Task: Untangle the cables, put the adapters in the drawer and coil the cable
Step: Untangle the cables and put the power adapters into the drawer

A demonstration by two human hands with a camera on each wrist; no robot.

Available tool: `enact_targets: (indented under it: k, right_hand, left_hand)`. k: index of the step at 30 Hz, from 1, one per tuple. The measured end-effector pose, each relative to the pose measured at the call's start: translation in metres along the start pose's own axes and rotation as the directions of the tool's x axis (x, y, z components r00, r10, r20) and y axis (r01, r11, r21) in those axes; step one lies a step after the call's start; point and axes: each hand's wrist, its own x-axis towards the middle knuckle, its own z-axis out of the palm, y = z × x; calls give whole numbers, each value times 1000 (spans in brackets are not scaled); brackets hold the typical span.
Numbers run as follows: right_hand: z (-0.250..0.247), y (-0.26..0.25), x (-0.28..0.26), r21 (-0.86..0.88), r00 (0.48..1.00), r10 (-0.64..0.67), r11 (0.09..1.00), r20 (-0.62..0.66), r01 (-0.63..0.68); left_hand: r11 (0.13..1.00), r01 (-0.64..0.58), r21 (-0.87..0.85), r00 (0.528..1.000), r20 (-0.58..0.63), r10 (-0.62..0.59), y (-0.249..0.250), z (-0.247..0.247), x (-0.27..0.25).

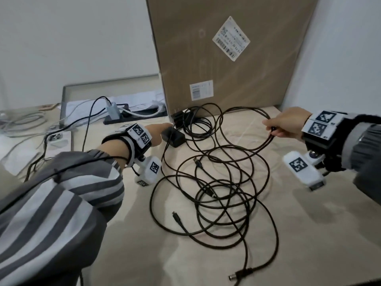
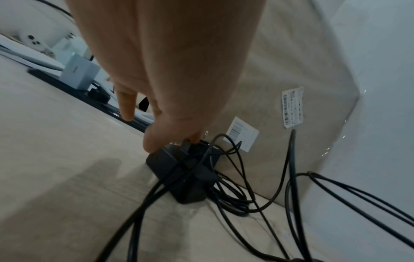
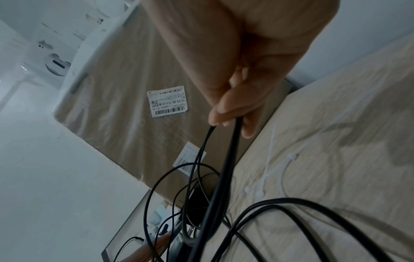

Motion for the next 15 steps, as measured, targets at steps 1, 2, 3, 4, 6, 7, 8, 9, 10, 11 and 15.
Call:
enact_targets:
  k: [1, 2, 3, 4, 6, 7, 8, 9, 10, 11, 15]
  right_hand:
    - [1, -1, 2, -6, 1000, 5, 1000, 1, -5]
    - [1, -3, 4, -12, 1000, 7, 1000, 2, -7]
    - [2, -5, 5, -14, 1000, 8, 1000, 3, -8]
    - [2, -6, 6, -18, 1000, 5, 1000, 1, -5]
    - [2, -10, 7, -13, 1000, 2, 1000, -6, -2]
    - [3, -11, 6, -9, 1000, 0, 1000, -7, 0]
    - [4, -12, 6, -5, 1000, -2, 1000, -4, 2]
    - [6, -13, 5, 0, 1000, -5, 1000, -2, 5]
    - [8, -12, 5, 3, 1000, -5, 1000, -4, 5]
    - [10, -12, 4, 5, 1000, -6, 1000, -7, 6]
    - [15, -10, -1, 25, 1000, -1, 1000, -22, 2]
  left_hand:
    - [1000, -20, 14, 1000, 14, 20, -1, 0, 5]
    - [999, -39, 32, 999, 25, 39, -2, 0, 10]
    - [997, -53, 57, 998, 40, 51, -4, 0, 14]
    - [994, -65, 92, 997, 50, 61, -7, 0, 19]
    - [979, -85, 187, 995, 62, 74, -10, -2, 24]
    - [970, -82, 230, 995, 67, 68, -10, -4, 23]
    - [961, -73, 268, 996, 70, 56, -10, -5, 22]
    - [953, -62, 296, 997, 66, 45, -12, -6, 20]
    - [951, -45, 306, 998, 57, 29, -14, -6, 19]
    - [955, -24, 297, 999, 45, 11, -17, -5, 18]
    - [985, 54, 162, 998, 10, -56, -31, 6, 7]
